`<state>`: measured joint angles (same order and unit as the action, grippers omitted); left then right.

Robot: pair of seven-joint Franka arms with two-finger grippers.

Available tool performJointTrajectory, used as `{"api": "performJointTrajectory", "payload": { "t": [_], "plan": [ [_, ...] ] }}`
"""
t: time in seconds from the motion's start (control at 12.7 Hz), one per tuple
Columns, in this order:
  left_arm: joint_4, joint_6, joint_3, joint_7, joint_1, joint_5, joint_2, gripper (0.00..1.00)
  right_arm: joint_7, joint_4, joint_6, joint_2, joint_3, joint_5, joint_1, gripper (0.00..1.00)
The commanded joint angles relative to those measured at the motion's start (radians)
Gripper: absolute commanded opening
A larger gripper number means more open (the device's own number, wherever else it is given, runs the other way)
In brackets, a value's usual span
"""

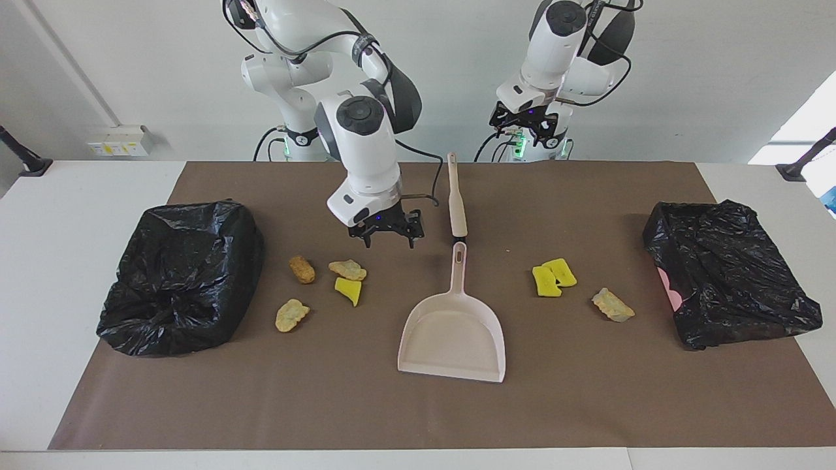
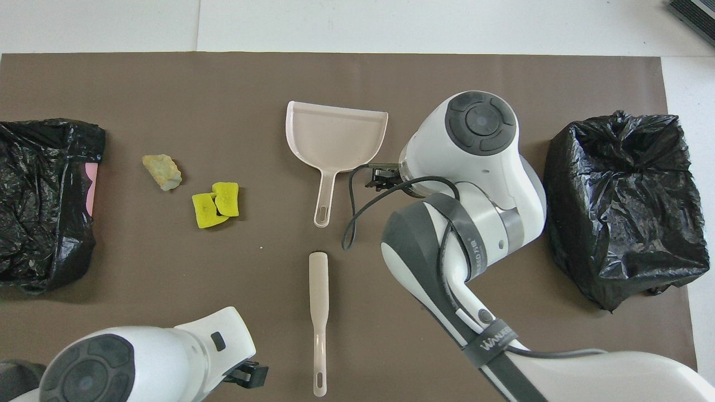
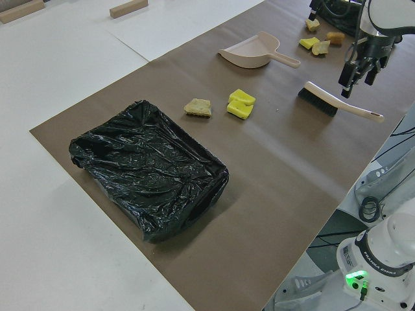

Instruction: Sweep and dump trash in bin

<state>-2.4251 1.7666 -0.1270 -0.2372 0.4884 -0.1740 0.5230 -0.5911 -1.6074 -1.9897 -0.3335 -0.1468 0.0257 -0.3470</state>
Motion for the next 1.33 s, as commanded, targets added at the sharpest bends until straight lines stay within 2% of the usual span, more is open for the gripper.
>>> {"api": "performJointTrajectory", "payload": {
  "t": [0.0, 0.24, 0.31, 0.63, 0.86, 0.94, 1.02, 1.1, 1.26],
  "plan": [
    [-0.132, 0.169, 0.017, -0.133, 0.143, -0.010, 0.022, 1.00, -0.117, 0.068, -0.038, -0.079, 0.004, 0.003, -0.059, 1.00],
    [-0.190, 0.330, 0.017, -0.272, 0.255, -0.010, -0.072, 1.00, -0.243, 0.191, -0.061, -0.197, 0.009, -0.013, -0.128, 1.00],
    [-0.195, 0.390, 0.017, -0.316, 0.263, -0.010, -0.102, 1.00, -0.251, 0.225, -0.063, -0.232, 0.012, -0.032, -0.144, 1.00],
    [-0.189, 0.560, 0.017, -0.436, 0.332, -0.012, -0.245, 1.00, -0.251, 0.231, -0.080, -0.291, 0.007, -0.102, -0.161, 1.00],
    [-0.187, 0.603, 0.018, -0.456, 0.332, -0.012, -0.268, 1.00, -0.280, 0.234, -0.081, -0.311, 0.009, -0.129, -0.182, 1.00],
    [-0.186, 0.605, 0.018, -0.456, 0.332, -0.012, -0.268, 1.00, -0.280, 0.231, -0.078, -0.311, 0.009, -0.129, -0.182, 0.83],
    [-0.186, 0.603, 0.018, -0.456, 0.332, -0.012, -0.268, 1.00, -0.279, 0.234, -0.074, -0.311, 0.012, -0.132, -0.184, 0.57],
    [-0.184, 0.599, 0.018, -0.455, 0.332, -0.012, -0.268, 0.84, -0.276, 0.236, -0.069, -0.311, 0.012, -0.159, -0.184, 0.31],
    [-0.175, 0.587, 0.018, -0.436, 0.332, -0.012, -0.271, 0.38, -0.273, 0.239, -0.067, -0.311, 0.007, -0.197, -0.184, 0.00]
  ]
}}
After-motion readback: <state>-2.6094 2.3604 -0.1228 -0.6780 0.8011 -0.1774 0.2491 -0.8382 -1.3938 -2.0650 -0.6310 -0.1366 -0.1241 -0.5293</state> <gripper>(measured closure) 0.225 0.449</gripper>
